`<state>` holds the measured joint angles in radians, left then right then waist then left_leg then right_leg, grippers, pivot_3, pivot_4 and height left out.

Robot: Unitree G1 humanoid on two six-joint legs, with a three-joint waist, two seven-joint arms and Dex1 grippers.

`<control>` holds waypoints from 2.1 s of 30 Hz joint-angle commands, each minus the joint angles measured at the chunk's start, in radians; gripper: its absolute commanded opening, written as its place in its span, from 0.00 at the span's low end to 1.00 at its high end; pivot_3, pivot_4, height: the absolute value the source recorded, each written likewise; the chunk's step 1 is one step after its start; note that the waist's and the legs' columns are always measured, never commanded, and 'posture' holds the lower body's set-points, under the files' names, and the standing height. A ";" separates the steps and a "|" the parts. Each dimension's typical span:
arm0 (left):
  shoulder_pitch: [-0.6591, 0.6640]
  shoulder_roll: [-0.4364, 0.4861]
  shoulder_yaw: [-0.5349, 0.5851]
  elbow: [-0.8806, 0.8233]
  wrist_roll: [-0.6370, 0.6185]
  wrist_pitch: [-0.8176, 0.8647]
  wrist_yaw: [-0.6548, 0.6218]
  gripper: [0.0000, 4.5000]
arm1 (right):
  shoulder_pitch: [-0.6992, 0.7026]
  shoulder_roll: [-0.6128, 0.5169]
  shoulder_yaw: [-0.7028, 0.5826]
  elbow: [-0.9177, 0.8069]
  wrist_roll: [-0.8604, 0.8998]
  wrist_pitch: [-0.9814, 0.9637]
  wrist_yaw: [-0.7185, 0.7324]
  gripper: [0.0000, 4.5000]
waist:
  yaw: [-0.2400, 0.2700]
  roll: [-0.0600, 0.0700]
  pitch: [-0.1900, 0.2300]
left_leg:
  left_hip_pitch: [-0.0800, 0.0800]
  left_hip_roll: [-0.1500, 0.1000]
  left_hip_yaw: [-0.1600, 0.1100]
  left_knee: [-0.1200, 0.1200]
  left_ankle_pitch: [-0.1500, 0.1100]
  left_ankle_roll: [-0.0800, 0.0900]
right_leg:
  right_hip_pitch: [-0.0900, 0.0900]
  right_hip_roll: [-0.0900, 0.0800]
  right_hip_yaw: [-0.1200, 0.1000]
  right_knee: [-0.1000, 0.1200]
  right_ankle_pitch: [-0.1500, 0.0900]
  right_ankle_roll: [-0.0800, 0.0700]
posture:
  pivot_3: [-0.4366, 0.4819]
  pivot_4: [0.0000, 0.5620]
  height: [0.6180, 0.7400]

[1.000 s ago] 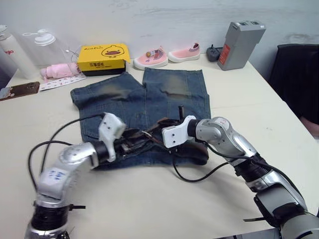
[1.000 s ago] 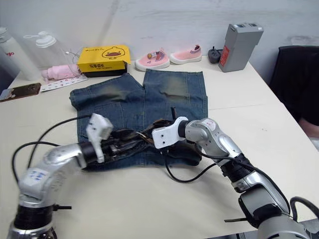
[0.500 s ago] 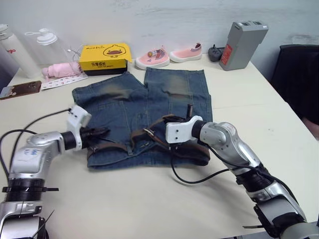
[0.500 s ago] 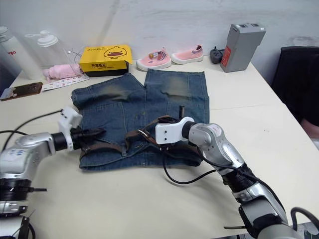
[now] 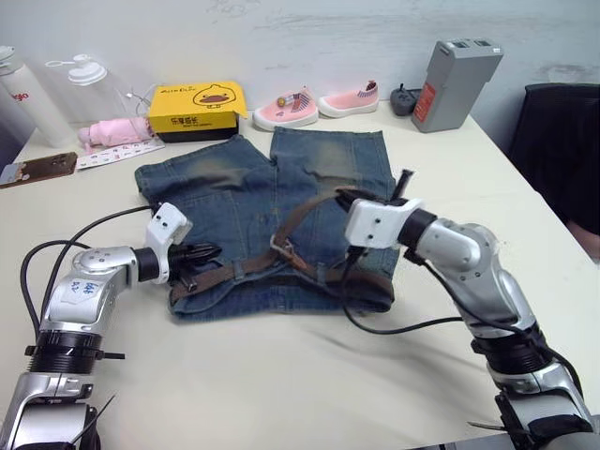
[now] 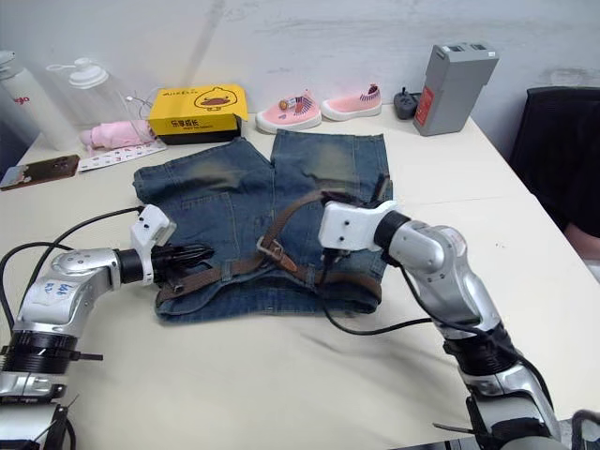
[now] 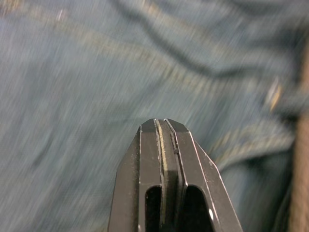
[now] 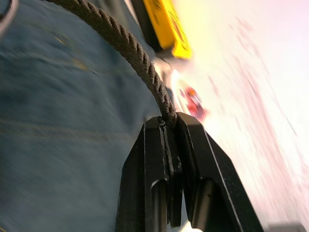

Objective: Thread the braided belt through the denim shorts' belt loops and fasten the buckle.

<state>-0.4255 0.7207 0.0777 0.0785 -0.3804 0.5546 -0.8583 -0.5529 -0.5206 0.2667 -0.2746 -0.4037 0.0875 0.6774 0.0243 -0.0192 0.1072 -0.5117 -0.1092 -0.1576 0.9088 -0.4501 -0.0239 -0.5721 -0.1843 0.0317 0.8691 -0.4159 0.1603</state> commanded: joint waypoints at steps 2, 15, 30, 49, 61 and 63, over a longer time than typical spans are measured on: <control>-0.039 -0.033 0.085 -0.257 -0.195 0.078 -0.027 0.40 | -0.023 0.030 0.071 -0.020 -0.058 0.002 -0.002 0.00 | 0.000 -0.001 0.000 | 0.000 0.000 0.000 0.000 0.000 0.000 | 0.000 0.000 0.000 0.000 0.000 0.000 | 0.48 0.27 0.15; -0.029 -0.150 -0.077 -0.279 -0.039 0.004 0.137 0.71 | -0.085 0.069 0.108 0.025 -0.094 0.017 0.001 0.00 | -0.001 -0.001 0.000 | 0.001 0.000 0.001 0.000 0.001 -0.001 | 0.001 0.001 0.000 0.000 0.000 0.000 | 0.48 0.27 0.15; -0.013 -0.300 -0.061 -0.303 -0.028 -0.079 0.213 0.00 | -0.065 0.082 0.086 -0.003 -0.064 0.074 0.010 0.00 | 0.000 -0.001 0.000 | 0.001 -0.001 0.000 0.000 0.001 -0.001 | 0.001 0.001 0.000 0.000 0.000 0.000 | 0.48 0.27 0.15; 0.046 -0.490 0.103 -0.397 -0.295 0.088 0.395 0.00 | -0.041 0.294 0.001 -0.170 0.275 0.681 0.113 0.69 | -0.002 -0.001 0.000 | 0.001 0.001 0.000 -0.001 0.002 -0.002 | 0.001 0.001 0.000 -0.001 0.001 0.001 | 0.48 0.27 0.15; 0.132 -0.456 0.153 -0.484 -0.388 0.129 0.420 0.00 | -0.034 0.245 0.215 0.018 0.256 0.726 0.048 0.25 | -0.003 -0.001 0.000 | 0.002 0.000 -0.001 -0.001 0.002 -0.001 | 0.002 0.001 0.000 -0.002 0.001 0.002 | 0.48 0.27 0.15; 0.186 -0.428 0.176 -0.498 -0.384 0.129 0.417 0.00 | -0.029 0.222 0.252 0.040 0.247 0.729 0.051 0.25 | -0.005 0.000 -0.001 | 0.003 0.000 0.000 -0.002 0.002 -0.001 | 0.002 0.001 0.000 -0.002 0.001 0.002 | 0.48 0.27 0.15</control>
<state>-0.2560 0.2693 0.2026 -0.3542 -0.7316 0.6996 -0.4368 -0.5998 -0.2679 0.4832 -0.2858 -0.1237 0.7903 0.7313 0.0192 -0.0195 0.1065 -0.5089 -0.1089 -0.1578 0.9072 -0.4481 -0.0253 -0.5700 -0.1838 0.0318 0.8670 -0.4148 0.1620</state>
